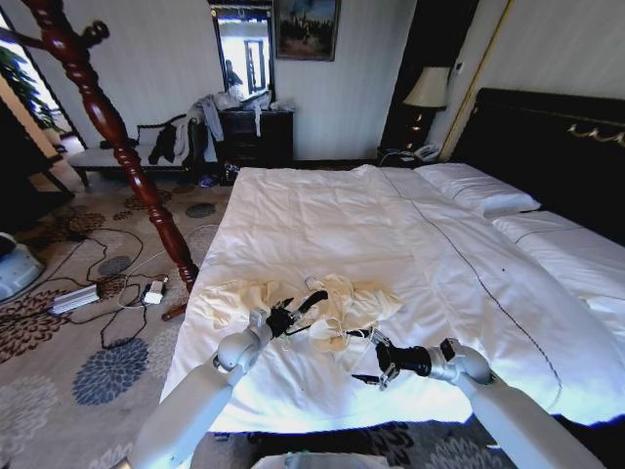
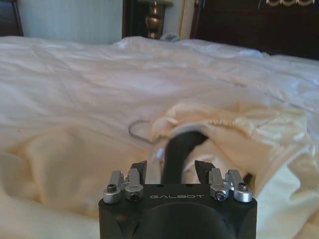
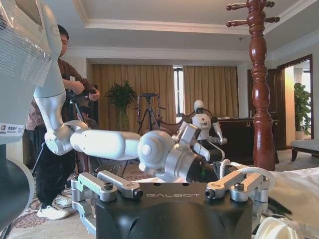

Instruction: Pick up the clothes from the bed and hang them on the clothes hanger.

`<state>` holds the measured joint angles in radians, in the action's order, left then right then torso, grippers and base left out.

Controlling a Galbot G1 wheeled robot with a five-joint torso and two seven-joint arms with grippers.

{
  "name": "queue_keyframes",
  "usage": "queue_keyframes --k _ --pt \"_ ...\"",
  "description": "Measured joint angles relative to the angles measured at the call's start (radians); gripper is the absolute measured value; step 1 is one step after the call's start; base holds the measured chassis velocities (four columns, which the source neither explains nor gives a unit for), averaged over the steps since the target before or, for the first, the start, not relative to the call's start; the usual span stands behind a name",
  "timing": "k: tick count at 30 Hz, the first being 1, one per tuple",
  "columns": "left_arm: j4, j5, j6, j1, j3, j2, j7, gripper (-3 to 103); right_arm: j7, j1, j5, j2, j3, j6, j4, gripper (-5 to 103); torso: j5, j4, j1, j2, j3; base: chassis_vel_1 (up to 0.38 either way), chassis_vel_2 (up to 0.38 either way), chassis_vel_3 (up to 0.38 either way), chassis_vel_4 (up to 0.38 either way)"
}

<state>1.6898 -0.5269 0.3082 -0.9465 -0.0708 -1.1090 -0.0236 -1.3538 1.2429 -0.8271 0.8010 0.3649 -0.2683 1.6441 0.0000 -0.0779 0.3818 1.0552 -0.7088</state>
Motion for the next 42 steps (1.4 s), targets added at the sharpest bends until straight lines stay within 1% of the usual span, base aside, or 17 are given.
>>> queue_keyframes --k 4,6,8,11,13,15,18,19,26,31,32,34,37,38,42 --pt "-0.037 0.025 -0.005 0.011 -0.023 -0.021 -0.006 55 0.000 -0.001 0.000 0.001 -0.002 0.000 -0.003 100 -0.0001 -0.0001 0.000 0.000 0.000 0.000 0.000 0.000 0.000" --pt "-0.053 0.035 -0.006 0.018 -0.036 -0.030 -0.008 48 0.000 -0.001 0.000 0.001 -0.002 0.000 -0.007 100 0.0000 -0.0001 0.000 0.000 0.000 0.000 0.000 0.000 0.000" --pt "-0.060 0.038 -0.006 0.023 -0.043 -0.032 -0.008 48 0.000 -0.001 -0.001 0.001 -0.002 -0.001 -0.009 100 0.0000 0.0000 0.000 0.000 0.000 0.000 0.000 0.000 0.000" --pt "-0.080 0.047 -0.006 0.036 -0.054 -0.035 -0.006 41 -0.001 -0.002 -0.002 0.001 -0.001 -0.004 -0.016 100 0.0000 -0.0001 0.000 0.000 0.000 0.000 0.000 0.000 0.000" --pt "-0.086 0.050 -0.005 0.040 -0.059 -0.035 -0.004 40 -0.001 -0.004 -0.002 0.002 -0.001 -0.004 -0.019 100 0.0000 -0.0001 0.000 0.000 0.000 0.000 0.000 0.000 0.000" --pt "-0.093 0.053 0.001 0.046 -0.070 -0.034 -0.002 36 -0.002 -0.006 -0.002 0.005 -0.001 -0.006 -0.023 100 0.0000 0.0000 0.000 0.000 0.000 0.000 0.000 0.000 0.000" --pt "-0.097 0.055 0.006 0.050 -0.078 -0.032 -0.001 35 -0.002 -0.008 -0.002 0.005 -0.002 -0.006 -0.025 100 0.0000 -0.0001 0.000 0.000 0.000 0.000 0.000 0.000 0.000" --pt "-0.098 0.056 0.007 0.052 -0.081 -0.031 -0.001 32 -0.002 -0.009 -0.002 0.005 -0.003 -0.006 -0.026 100 0.0000 -0.0001 0.000 0.000 0.000 0.000 0.000 0.000 0.000" --pt "-0.107 0.057 0.026 0.072 -0.108 -0.020 0.013 40 -0.002 -0.012 -0.004 0.005 -0.003 -0.010 -0.031 100 -0.0001 -0.0001 0.000 0.000 0.000 0.000 0.000 0.000 0.000" --pt "-0.114 0.057 0.043 0.084 -0.125 -0.013 0.023 41 -0.002 -0.013 -0.005 0.003 -0.003 -0.010 -0.031 100 -0.0001 -0.0002 0.000 0.000 0.000 0.000 0.000 0.000 0.000" --pt "-0.117 0.057 0.047 0.085 -0.128 -0.013 0.024 38 -0.002 -0.013 -0.006 0.003 -0.003 -0.010 -0.031 100 -0.0001 -0.0001 0.000 0.000 0.000 0.000 0.000 0.000 0.000" --pt "-0.118 0.058 0.049 0.085 -0.129 -0.013 0.025 38 -0.002 -0.013 -0.006 0.003 -0.003 -0.010 -0.031 100 -0.0001 -0.0001 0.000 0.000 0.000 0.000 0.000 0.000 0.000" --pt "-0.117 0.071 0.048 0.083 -0.125 -0.013 0.028 22 0.002 -0.013 -0.006 0.005 -0.003 -0.011 -0.031 100 -0.0002 -0.0002 0.000 0.000 0.000 0.000 0.000 0.000 0.000" --pt "-0.115 0.077 0.046 0.082 -0.123 -0.012 0.028 19 0.005 -0.013 -0.006 0.006 -0.003 -0.012 -0.031 100 -0.0002 -0.0003 0.000 0.000 0.000 0.000 0.000 0.000 0.000" --pt "-0.105 0.113 0.029 0.080 -0.118 -0.006 0.037 19 0.017 -0.013 -0.006 0.009 -0.003 -0.015 -0.031 100 -0.0002 -0.0002 0.000 0.000 0.000 0.000 0.000 0.000 0.000"
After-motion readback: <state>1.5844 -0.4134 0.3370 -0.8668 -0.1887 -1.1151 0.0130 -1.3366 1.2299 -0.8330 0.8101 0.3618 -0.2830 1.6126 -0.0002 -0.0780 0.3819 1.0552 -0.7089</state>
